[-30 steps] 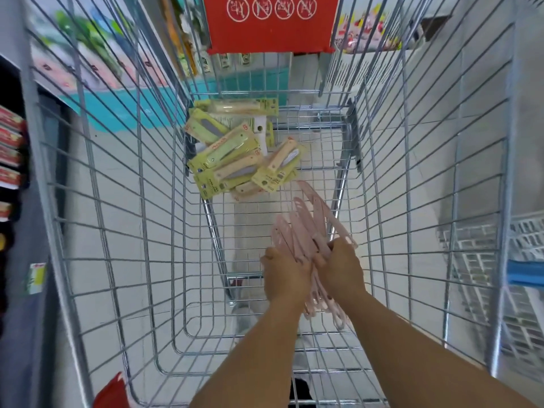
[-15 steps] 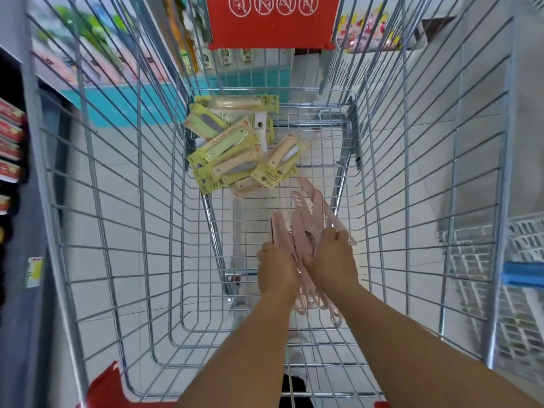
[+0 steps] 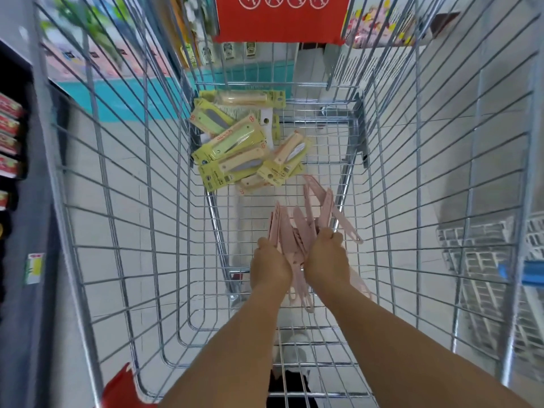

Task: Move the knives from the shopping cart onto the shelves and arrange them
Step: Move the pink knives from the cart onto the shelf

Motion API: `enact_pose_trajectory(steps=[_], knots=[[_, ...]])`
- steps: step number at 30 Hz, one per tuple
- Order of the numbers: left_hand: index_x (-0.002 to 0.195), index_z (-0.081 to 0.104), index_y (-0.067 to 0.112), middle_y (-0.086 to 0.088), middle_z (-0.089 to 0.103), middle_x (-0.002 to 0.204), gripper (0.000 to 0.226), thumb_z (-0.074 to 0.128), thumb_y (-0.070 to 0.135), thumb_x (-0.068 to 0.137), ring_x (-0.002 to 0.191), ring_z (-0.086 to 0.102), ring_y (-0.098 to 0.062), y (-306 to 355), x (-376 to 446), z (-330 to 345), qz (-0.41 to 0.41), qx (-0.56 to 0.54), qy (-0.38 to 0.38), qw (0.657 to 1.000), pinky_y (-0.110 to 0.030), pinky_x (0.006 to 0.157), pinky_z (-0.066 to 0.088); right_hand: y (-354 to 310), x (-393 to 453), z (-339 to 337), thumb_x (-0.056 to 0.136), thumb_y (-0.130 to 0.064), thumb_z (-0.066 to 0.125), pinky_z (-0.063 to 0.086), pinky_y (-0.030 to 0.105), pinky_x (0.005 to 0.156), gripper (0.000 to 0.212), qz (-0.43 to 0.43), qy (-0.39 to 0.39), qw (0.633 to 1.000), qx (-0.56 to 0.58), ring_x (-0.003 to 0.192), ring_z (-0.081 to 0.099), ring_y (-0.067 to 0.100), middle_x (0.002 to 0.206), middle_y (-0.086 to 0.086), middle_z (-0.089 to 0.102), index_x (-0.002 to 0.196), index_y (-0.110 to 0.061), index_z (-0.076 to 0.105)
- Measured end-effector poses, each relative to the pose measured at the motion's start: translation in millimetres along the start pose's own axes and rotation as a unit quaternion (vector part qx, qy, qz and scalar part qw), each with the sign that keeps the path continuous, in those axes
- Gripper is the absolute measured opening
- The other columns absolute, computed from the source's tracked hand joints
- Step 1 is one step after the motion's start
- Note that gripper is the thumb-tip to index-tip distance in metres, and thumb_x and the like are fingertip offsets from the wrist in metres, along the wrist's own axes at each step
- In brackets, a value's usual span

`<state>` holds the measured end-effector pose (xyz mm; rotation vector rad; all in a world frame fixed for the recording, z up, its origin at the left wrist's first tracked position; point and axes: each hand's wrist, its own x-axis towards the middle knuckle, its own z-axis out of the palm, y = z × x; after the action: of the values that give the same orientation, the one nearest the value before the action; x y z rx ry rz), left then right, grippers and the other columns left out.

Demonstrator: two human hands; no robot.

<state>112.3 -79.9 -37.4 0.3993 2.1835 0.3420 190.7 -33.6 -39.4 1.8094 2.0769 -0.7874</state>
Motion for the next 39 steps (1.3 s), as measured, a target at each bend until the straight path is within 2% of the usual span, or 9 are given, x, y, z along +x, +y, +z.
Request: enact_pose_trajectory(steps=[5,10,14,17,22,25,30,36,39], knots=[[0.113,0.04,0.007,-0.012,0.055,0.109,0.018,0.039,0.005,0.096,0.085,0.051,-0.025,1.7,-5.0,-10.9,0.009,0.007,-0.003,1.0,-0.035,0.068,0.04,2.2,-3.6,-2.2,0.085,0.002,0.058,0.053,0.038,0.086,0.085,-0.005,-0.017,0.999,0.029,0.107,0.056,0.037,0.142,0.025,0.027,0.148,-0.001,0.001],[0.116,0.037,0.007,-0.012,0.054,0.109,0.021,0.042,0.005,0.095,0.084,0.052,-0.025,5.9,-15.8,-21.6,0.021,0.004,-0.011,1.0,-0.035,0.068,0.043,6.5,-14.0,-12.8,0.094,-0.004,0.042,0.047,0.042,0.082,0.054,0.023,-0.015,0.995,0.099,0.103,0.058,0.038,0.126,0.021,0.048,0.142,-0.004,0.016],[0.106,0.034,0.012,-0.002,0.046,0.09,0.014,0.038,0.003,0.097,0.063,0.045,-0.013,17.1,-35.7,-37.9,0.032,-0.011,0.006,0.999,-0.023,0.052,0.035,0.1,-28.8,-31.7,0.096,-0.01,0.03,0.048,0.045,0.09,0.052,0.013,-0.004,0.985,0.172,0.112,0.055,0.034,0.137,0.013,0.047,0.145,-0.019,0.013],[0.112,0.037,0.011,-0.001,0.049,0.089,0.016,0.037,0.005,0.097,0.07,0.049,-0.017,27.6,-57.8,-55.0,0.057,-0.035,0.026,0.997,-0.026,0.054,0.036,-12.7,-44.2,-57.3,0.098,-0.014,0.024,0.042,0.038,0.084,0.06,-0.029,0.0,0.975,0.22,0.121,0.05,0.03,0.148,0.005,0.037,0.15,-0.035,0.005],[0.098,0.039,0.019,-0.001,0.053,0.085,0.014,0.028,0.025,0.103,0.064,0.048,-0.012,42.7,-103.7,-90.5,0.121,-0.118,0.083,0.982,-0.026,0.048,0.028,-37.9,-86.2,-106.9,0.101,-0.023,0.038,0.039,0.023,0.069,0.04,-0.114,0.041,0.951,0.286,0.088,0.057,0.012,0.112,-0.006,0.058,0.14,-0.028,0.029],[0.094,0.036,0.02,0.001,0.05,0.08,0.013,0.03,0.027,0.103,0.063,0.046,-0.011,47.7,-142.9,-119.5,0.152,-0.148,0.127,0.969,-0.027,0.048,0.027,-50.8,-118.2,-134.9,0.1,-0.018,0.039,0.031,0.022,0.052,0.032,-0.166,0.034,0.95,0.263,0.065,0.049,0.0,0.091,-0.007,0.056,0.131,-0.016,0.03],[0.092,0.035,0.02,0.004,0.045,0.072,0.013,0.031,0.026,0.103,0.06,0.042,-0.009,46.2,-201.7,-171.7,0.178,-0.179,0.21,0.945,-0.025,0.047,0.023,-81.9,-164.6,-176.6,0.1,-0.015,0.036,0.04,0.028,0.071,0.046,-0.215,0.033,0.95,0.222,0.092,0.059,0.027,0.114,0.012,0.06,0.144,-0.008,0.022],[0.092,0.036,0.018,0.001,0.049,0.079,0.009,0.035,0.021,0.101,0.069,0.049,-0.017,22.8,-251.8,-248.2,0.19,-0.247,0.304,0.9,-0.024,0.054,0.031,-142.0,-224.7,-217.1,0.099,-0.01,0.034,0.037,0.031,0.064,0.024,-0.32,0.036,0.91,0.261,0.07,0.049,0.017,0.082,-0.001,0.052,0.122,-0.01,0.042],[0.089,0.034,0.014,0.004,0.041,0.071,0.012,0.038,0.012,0.099,0.065,0.043,-0.017,-1.4,-272.9,-291.7,0.2,-0.251,0.368,0.873,-0.024,0.054,0.026,-180.7,-259.1,-224.0,0.099,-0.011,0.035,0.03,0.028,0.064,0.027,-0.381,0.057,0.89,0.244,0.076,0.05,0.02,0.089,0.002,0.053,0.124,-0.011,0.044]])
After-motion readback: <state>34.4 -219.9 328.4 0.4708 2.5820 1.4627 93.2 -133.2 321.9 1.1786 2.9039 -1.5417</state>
